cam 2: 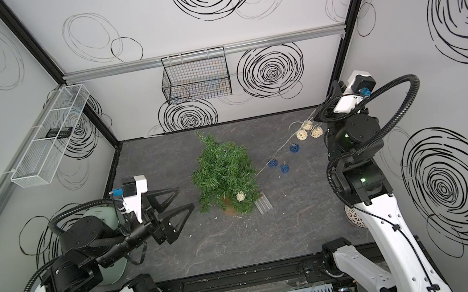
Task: Remove string lights from the small christmas tree
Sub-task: Place the light string at the center of the board.
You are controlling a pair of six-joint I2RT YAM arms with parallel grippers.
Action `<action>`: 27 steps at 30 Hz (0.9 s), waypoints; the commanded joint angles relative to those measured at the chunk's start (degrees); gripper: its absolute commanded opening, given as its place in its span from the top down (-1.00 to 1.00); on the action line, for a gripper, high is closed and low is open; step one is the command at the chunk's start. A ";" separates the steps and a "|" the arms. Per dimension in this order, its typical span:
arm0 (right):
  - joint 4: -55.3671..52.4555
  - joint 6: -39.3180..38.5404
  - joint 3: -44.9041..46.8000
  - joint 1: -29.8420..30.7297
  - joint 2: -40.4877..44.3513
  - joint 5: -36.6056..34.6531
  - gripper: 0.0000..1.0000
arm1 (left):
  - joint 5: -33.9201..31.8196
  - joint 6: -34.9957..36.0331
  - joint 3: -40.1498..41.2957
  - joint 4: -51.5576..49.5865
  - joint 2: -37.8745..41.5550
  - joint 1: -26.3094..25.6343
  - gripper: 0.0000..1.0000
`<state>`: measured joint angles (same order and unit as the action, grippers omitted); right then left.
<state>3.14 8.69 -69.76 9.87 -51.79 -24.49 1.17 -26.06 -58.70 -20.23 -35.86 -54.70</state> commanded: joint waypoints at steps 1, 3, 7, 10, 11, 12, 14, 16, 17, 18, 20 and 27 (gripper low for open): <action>-0.19 8.60 2.78 -3.62 -1.02 8.62 1.00 | -1.17 1.10 0.91 1.31 0.94 0.47 -0.93; -1.26 11.56 4.64 -5.00 -2.90 12.88 1.00 | -0.97 1.19 1.34 1.51 1.05 0.55 -0.93; -1.57 16.25 10.32 -5.09 -4.70 17.67 1.00 | -0.16 1.03 2.08 1.99 0.67 0.80 -0.93; -0.82 19.22 15.90 -5.05 -5.80 20.80 1.00 | -0.11 1.02 2.41 2.29 0.69 0.91 -0.93; -0.24 20.02 17.69 -5.04 -6.25 21.90 1.00 | -0.03 1.02 2.68 2.41 0.85 0.98 -0.93; 0.16 21.08 19.87 -5.03 -6.79 22.83 1.00 | -0.03 0.99 3.01 2.72 1.00 1.00 -0.93; 1.20 22.98 23.52 -5.08 -7.87 24.30 1.00 | 0.06 0.84 3.70 3.00 1.37 1.16 -0.93; 2.06 24.87 26.67 -5.03 -9.29 25.68 0.91 | 0.23 0.68 4.18 2.86 1.71 1.30 -0.93; 2.26 25.50 27.71 -5.03 -10.07 26.16 0.84 | 0.24 0.64 4.27 2.74 1.83 1.39 -0.93; 2.26 26.13 28.72 -5.03 -10.94 26.81 0.73 | 0.29 0.53 4.37 2.66 2.01 1.43 -0.93; 1.96 27.49 30.05 -5.12 -12.44 27.28 0.54 | 0.32 0.41 4.58 2.61 2.36 1.59 -0.93; 0.20 30.40 32.07 -5.51 -16.35 27.83 -0.37 | 0.53 0.01 5.72 2.85 3.10 1.96 -0.93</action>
<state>3.01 36.25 -37.69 4.75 -67.64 2.61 1.26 -25.91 -53.84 -19.88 -33.10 -53.15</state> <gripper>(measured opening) 0.633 0.964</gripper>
